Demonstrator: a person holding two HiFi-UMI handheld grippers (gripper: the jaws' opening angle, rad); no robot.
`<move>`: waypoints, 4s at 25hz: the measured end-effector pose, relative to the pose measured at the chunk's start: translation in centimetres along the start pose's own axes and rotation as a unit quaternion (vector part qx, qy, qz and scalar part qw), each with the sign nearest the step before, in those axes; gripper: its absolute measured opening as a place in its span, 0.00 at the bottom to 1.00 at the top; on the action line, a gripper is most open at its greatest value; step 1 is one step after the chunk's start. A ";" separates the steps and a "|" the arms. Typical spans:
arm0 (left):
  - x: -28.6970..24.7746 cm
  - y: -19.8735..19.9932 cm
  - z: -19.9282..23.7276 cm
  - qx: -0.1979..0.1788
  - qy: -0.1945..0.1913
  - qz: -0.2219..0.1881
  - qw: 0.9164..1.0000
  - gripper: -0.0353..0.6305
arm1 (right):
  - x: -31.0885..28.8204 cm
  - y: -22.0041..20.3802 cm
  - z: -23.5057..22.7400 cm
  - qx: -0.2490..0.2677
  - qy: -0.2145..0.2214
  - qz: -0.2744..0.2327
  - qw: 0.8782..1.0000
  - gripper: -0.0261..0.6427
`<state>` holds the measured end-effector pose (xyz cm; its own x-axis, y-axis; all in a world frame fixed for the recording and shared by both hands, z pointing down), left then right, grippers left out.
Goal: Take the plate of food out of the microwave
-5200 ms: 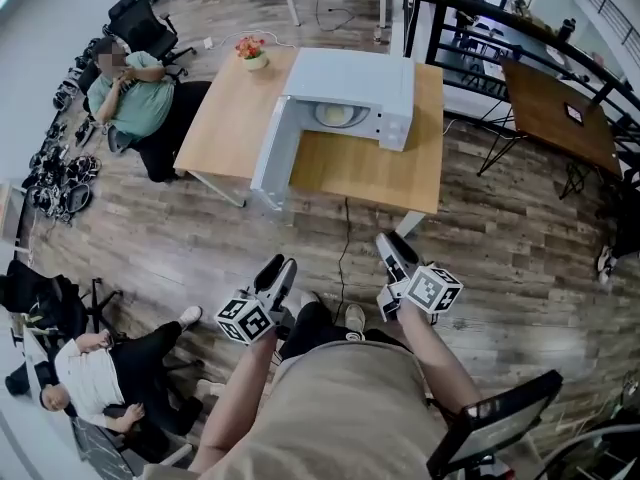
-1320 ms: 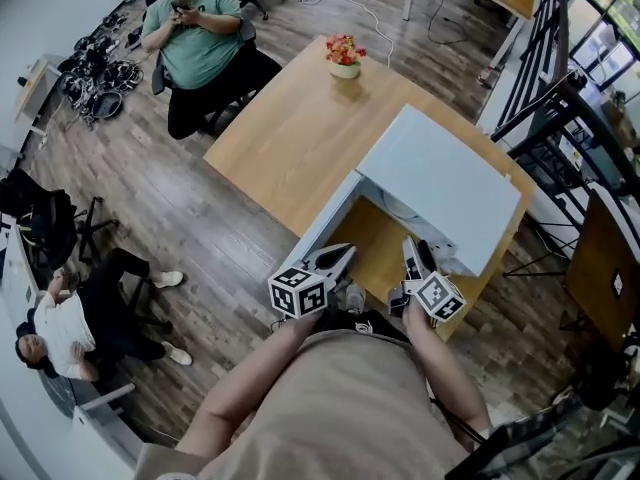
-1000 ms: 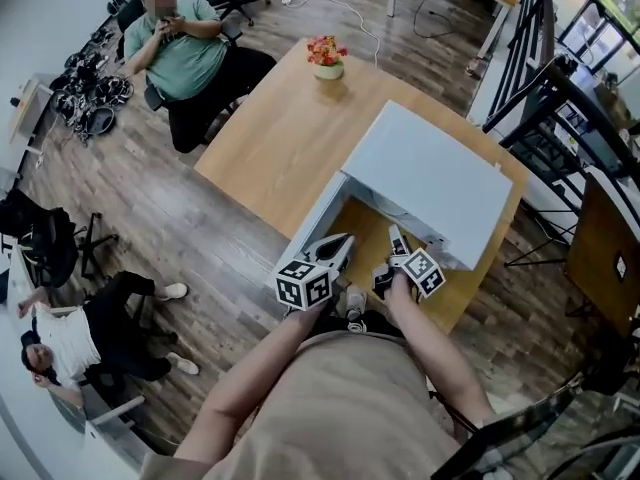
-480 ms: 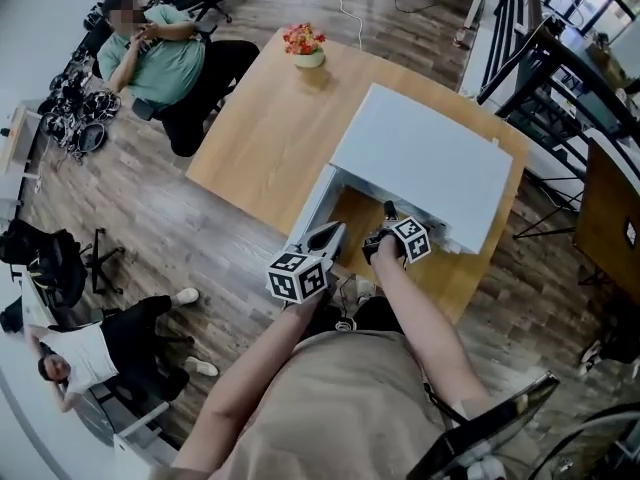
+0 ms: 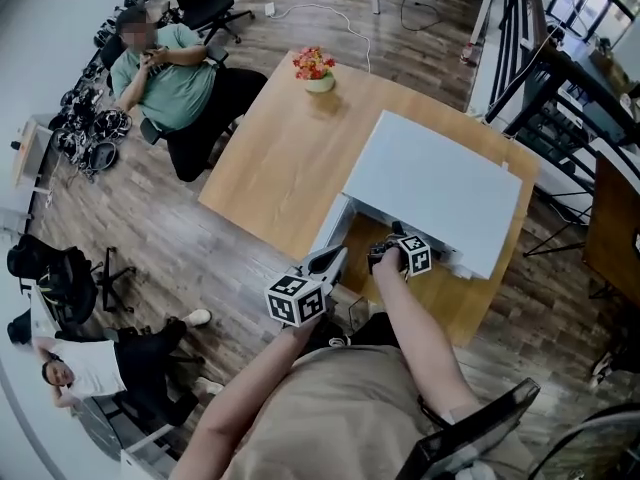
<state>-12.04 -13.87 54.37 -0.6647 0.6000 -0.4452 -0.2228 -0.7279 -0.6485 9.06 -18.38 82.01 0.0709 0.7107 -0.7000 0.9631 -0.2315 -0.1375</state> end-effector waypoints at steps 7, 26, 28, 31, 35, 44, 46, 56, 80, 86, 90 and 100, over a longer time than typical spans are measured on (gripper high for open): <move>0.4 0.7 0.3 -0.005 -0.019 0.012 1.000 0.06 | -1.4 0.4 -0.8 -0.037 -0.014 -0.010 0.999 0.37; 1.9 0.3 3.4 0.021 0.004 0.008 1.000 0.06 | -1.1 0.7 -1.5 -0.009 0.008 0.011 1.000 0.25; 2.1 0.4 3.6 0.022 0.007 0.006 1.000 0.06 | -0.6 0.3 -1.4 -0.012 0.007 0.013 1.000 0.18; 2.3 0.6 3.6 0.021 0.010 0.004 1.000 0.06 | -0.1 -0.1 -1.2 -0.015 0.010 0.014 1.000 0.12; 2.4 0.5 3.3 0.018 0.013 0.003 1.000 0.06 | -0.1 -0.2 -1.4 -0.033 0.025 0.011 0.999 0.09; 2.0 0.0 2.3 0.025 0.009 0.008 1.000 0.06 | 1.4 0.5 -1.8 -0.033 0.081 0.004 0.996 0.07; 2.0 -0.1 2.0 0.025 0.007 0.010 1.000 0.06 | 1.9 0.4 -1.9 -0.033 0.103 0.008 0.994 0.07; 1.7 -0.3 0.4 0.018 0.006 0.015 1.000 0.06 | 3.0 0.9 -2.3 -0.024 0.174 0.035 0.984 0.06; 1.7 -0.9 -0.1 0.013 0.026 0.013 1.000 0.06 | 1.7 1.2 -2.7 -0.007 0.229 0.056 0.972 0.06; 1.4 -1.2 -0.1 0.014 0.021 0.017 1.000 0.06 | 2.5 1.4 -3.2 -0.017 0.241 0.057 0.969 0.06; 1.2 -1.2 0.0 0.011 0.018 0.020 1.000 0.06 | 2.8 1.6 -2.9 -0.008 0.257 0.059 0.965 0.06; 1.4 -1.1 0.0 0.009 0.016 0.022 1.000 0.06 | 4.5 1.5 -3.1 0.015 0.289 0.077 0.954 0.06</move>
<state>-12.72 -12.18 54.41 -0.6505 0.5771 -0.4938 -0.2056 -0.7597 -0.6169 11.65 -13.46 80.84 0.3504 0.9124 -0.2113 0.9225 -0.3753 -0.0908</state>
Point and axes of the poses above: the fingertips, and each gripper's own axes: x backward along the fingers, z to its left, y out of its top, the point moved 8 cm from there along x, backward along the fingers, and after that the axes turned 8 degrees about x, right-handed, at the moved point
